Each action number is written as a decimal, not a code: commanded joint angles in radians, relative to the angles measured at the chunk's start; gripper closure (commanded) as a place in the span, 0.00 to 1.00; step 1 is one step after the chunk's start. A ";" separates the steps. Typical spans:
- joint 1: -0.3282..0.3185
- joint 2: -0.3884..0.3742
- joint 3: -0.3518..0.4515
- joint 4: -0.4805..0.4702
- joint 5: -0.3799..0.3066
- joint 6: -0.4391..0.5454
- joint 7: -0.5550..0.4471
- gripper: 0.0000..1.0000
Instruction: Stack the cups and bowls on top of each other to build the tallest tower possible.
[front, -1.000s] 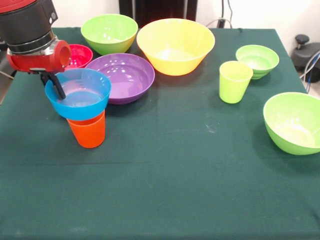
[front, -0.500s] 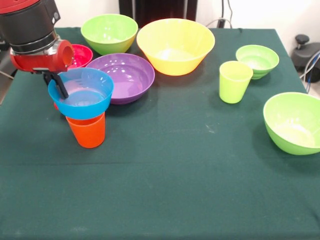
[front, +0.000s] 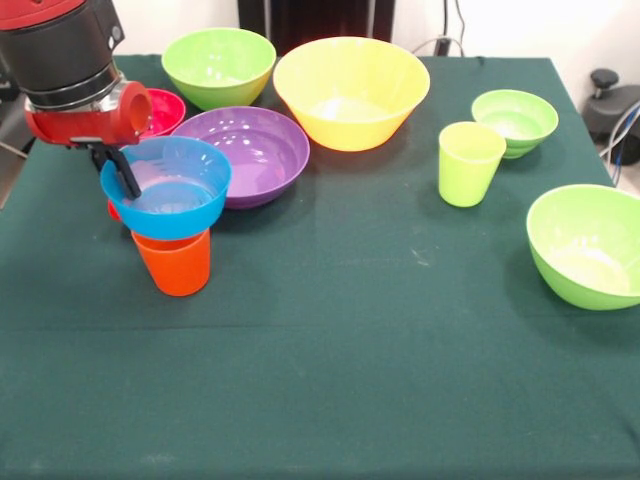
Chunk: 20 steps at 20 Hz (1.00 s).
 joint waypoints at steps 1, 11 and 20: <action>0.052 0.037 -0.021 -0.009 -0.041 0.004 -0.163 1.00; 0.051 0.046 -0.021 -0.026 -0.043 0.013 -0.179 1.00; 0.053 0.073 -0.016 -0.074 -0.039 0.045 -0.216 1.00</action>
